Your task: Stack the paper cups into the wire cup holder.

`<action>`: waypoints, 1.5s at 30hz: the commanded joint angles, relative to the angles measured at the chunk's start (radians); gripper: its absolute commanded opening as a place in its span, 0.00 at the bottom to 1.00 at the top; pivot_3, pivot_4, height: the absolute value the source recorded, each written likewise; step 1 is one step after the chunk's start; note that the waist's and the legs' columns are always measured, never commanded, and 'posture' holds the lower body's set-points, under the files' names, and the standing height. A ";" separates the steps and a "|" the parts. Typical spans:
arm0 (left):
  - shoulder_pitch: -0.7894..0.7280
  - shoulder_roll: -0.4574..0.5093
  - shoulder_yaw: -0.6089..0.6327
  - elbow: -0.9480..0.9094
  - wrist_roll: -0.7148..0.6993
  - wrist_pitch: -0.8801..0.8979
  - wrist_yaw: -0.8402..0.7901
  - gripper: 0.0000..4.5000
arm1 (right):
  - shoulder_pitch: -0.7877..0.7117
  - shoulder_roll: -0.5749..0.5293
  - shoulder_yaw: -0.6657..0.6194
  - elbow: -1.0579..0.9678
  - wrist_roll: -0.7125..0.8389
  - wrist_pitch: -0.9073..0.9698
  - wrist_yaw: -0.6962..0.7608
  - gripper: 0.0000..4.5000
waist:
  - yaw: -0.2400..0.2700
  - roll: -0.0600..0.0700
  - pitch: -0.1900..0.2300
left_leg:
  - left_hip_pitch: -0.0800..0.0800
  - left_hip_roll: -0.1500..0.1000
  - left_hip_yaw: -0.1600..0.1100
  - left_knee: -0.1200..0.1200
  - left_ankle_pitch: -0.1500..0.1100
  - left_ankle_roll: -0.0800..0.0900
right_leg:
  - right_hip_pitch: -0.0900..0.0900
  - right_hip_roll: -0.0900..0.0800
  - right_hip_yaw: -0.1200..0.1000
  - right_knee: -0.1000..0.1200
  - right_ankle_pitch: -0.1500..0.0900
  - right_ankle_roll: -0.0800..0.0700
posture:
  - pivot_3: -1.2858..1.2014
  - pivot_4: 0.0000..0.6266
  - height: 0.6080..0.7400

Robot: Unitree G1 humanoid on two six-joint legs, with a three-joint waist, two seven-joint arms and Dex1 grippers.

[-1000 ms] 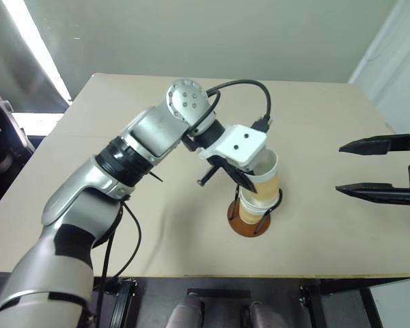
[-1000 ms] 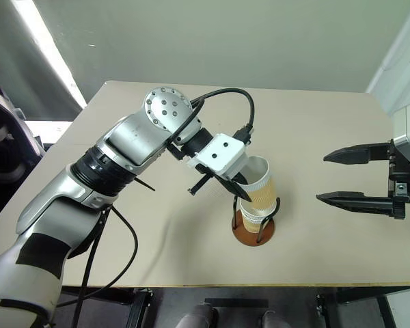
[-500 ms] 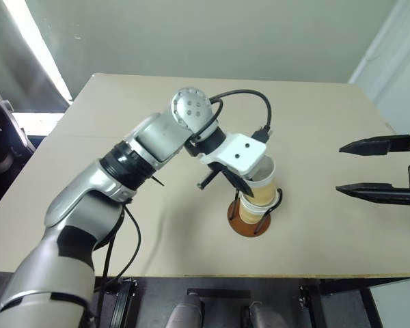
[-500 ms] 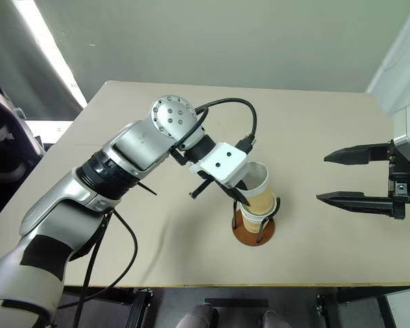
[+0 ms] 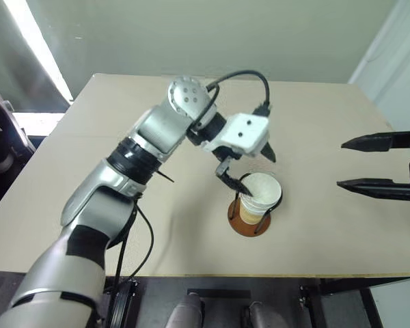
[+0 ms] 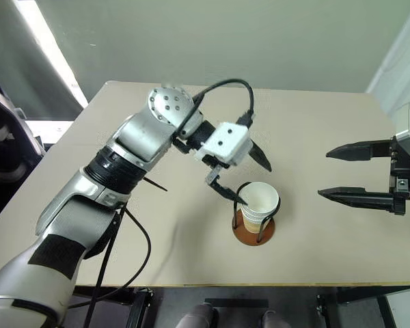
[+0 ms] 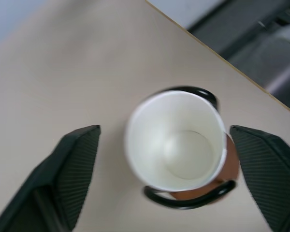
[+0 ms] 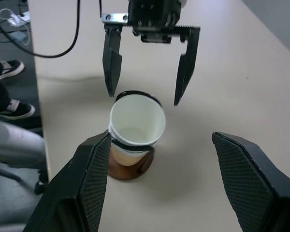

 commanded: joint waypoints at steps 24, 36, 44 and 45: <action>0.479 -0.003 0.704 -0.078 0.003 0.333 1.015 0.99 | -0.197 0.647 0.241 0.621 -0.356 -0.354 -0.533 0.75 | -0.008 0.001 0.000 | 0.010 -0.001 0.002 0.007 -0.001 0.003 | 0.007 0.000 0.003 0.003 0.002 0.003 | 0.52 0.24 1.00; 0.784 -0.002 0.902 0.030 0.032 0.165 1.321 0.99 | -0.133 0.805 0.171 0.776 -0.436 -0.566 -0.702 0.75 | -0.009 0.002 0.000 | 0.017 -0.001 0.004 -0.003 0.000 0.000 | 0.010 0.000 0.005 0.001 0.001 -0.002 | 0.52 0.24 1.00; 0.806 -0.003 0.875 0.050 0.010 0.112 1.264 0.99 | -0.174 0.839 0.162 0.939 -0.475 -0.694 -0.742 0.75 | -0.008 0.001 0.000 | 0.020 -0.001 0.004 -0.010 0.003 -0.004 | 0.009 0.000 0.005 0.002 0.002 -0.007 | 0.52 0.24 1.00; 0.806 -0.005 0.871 0.054 0.011 0.106 1.261 0.99 | -0.181 0.842 0.163 0.961 -0.480 -0.712 -0.744 0.75 | -0.008 0.001 0.000 | 0.020 -0.001 0.004 -0.010 0.003 -0.004 | 0.009 0.000 0.005 0.002 0.002 -0.007 | 0.52 0.24 1.00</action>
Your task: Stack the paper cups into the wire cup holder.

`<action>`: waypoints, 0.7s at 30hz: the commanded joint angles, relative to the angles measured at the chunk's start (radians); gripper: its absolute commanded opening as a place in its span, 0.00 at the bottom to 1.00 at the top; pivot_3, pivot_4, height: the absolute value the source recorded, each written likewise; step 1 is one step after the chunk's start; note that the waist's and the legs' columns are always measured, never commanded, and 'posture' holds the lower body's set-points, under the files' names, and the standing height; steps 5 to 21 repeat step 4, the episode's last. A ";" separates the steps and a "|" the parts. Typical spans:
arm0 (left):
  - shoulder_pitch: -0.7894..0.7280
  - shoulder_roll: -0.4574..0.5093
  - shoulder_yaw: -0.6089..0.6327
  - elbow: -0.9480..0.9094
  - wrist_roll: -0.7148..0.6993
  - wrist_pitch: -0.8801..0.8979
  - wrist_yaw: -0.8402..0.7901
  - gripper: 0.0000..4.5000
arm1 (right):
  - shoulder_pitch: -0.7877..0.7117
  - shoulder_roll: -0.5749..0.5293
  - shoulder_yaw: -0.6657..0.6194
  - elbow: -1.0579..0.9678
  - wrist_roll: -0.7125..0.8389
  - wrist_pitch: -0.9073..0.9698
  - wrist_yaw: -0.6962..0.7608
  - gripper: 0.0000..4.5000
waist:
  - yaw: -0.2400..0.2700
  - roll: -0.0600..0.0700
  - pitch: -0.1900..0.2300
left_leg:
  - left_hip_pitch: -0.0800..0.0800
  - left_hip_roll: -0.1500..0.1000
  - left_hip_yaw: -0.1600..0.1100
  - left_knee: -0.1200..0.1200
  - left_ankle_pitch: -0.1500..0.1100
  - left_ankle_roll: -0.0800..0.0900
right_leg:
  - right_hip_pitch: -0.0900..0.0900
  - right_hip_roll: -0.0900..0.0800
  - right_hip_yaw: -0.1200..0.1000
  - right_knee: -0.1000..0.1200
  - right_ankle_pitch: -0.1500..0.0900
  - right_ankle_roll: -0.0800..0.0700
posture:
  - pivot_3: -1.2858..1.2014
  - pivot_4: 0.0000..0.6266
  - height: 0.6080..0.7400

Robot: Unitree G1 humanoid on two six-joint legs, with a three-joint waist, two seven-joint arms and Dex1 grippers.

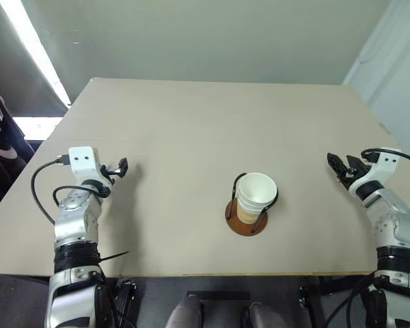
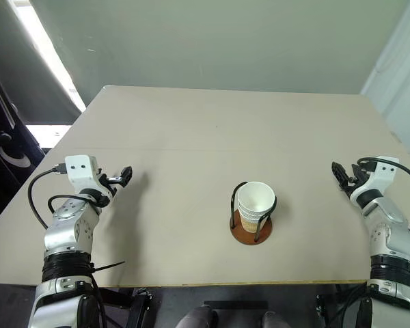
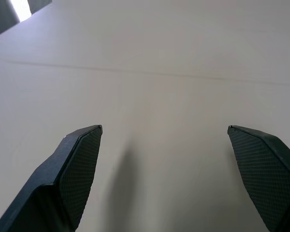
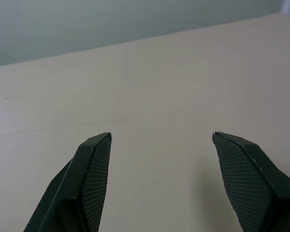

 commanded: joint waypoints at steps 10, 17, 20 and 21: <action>-0.024 -0.004 -0.035 0.031 0.005 -0.075 -0.030 0.99 | -0.068 0.018 -0.009 0.186 -0.075 -0.167 -0.056 0.75 | 0.000 0.000 0.000 | 0.000 0.000 0.000 -0.001 0.000 0.000 | -0.001 0.000 0.000 0.000 0.000 -0.001 | 0.52 0.24 1.00; -0.024 -0.004 -0.035 0.031 0.005 -0.075 -0.030 0.99 | -0.068 0.018 -0.009 0.186 -0.075 -0.167 -0.056 0.75 | 0.000 0.000 0.000 | 0.000 0.000 0.000 -0.001 0.000 0.000 | -0.001 0.000 0.000 0.000 0.000 -0.001 | 0.52 0.24 1.00; -0.024 -0.004 -0.035 0.031 0.005 -0.075 -0.030 0.99 | -0.068 0.018 -0.009 0.186 -0.075 -0.167 -0.056 0.75 | 0.000 0.000 0.000 | 0.000 0.000 0.000 -0.001 0.000 0.000 | -0.001 0.000 0.000 0.000 0.000 -0.001 | 0.52 0.24 1.00; -0.024 -0.004 -0.035 0.031 0.005 -0.075 -0.030 0.99 | -0.068 0.018 -0.009 0.186 -0.075 -0.167 -0.056 0.75 | 0.000 0.000 0.000 | 0.000 0.000 0.000 -0.001 0.000 0.000 | -0.001 0.000 0.000 0.000 0.000 -0.001 | 0.52 0.24 1.00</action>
